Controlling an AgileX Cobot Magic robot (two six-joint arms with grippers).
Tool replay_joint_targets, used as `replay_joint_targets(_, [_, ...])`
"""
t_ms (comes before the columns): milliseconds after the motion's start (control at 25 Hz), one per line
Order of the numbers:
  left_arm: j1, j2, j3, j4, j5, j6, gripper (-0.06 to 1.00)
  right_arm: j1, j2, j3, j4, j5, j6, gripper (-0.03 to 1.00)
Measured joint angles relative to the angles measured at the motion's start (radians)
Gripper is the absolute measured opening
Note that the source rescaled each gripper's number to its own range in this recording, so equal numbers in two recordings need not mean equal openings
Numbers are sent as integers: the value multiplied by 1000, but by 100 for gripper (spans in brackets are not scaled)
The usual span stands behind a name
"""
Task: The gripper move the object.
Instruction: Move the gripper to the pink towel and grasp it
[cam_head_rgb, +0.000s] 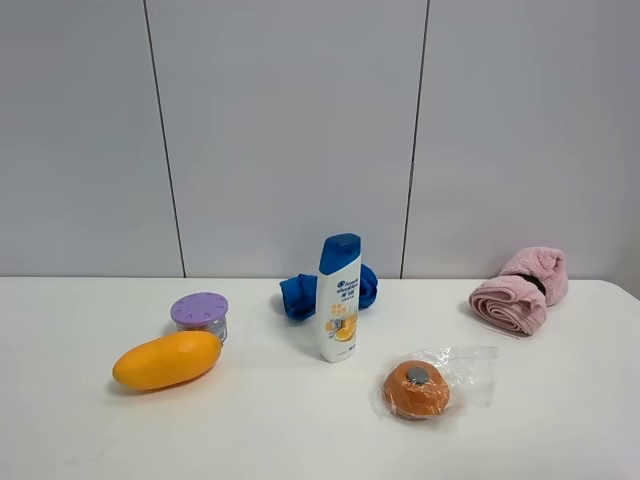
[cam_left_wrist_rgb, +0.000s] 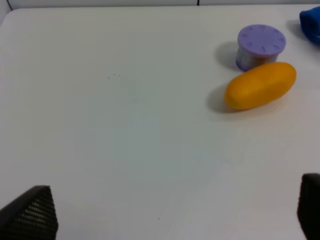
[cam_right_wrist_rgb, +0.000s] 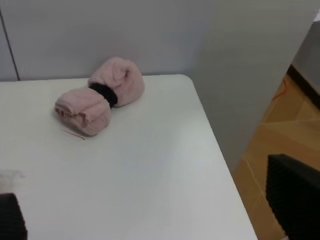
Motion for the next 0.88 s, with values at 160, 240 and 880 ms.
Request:
replay_joint_targets(160, [0,0,0,0,0,0,100,0,117,-29,38,1,-3,100])
replay_joint_targets(240, [0,0,0,0,0,0,100,0,205,-50,112,1,-62,100])
replay_joint_targets(880, [0,0,0,0,0,0,100,0,1041,-613,407,7,-345,100])
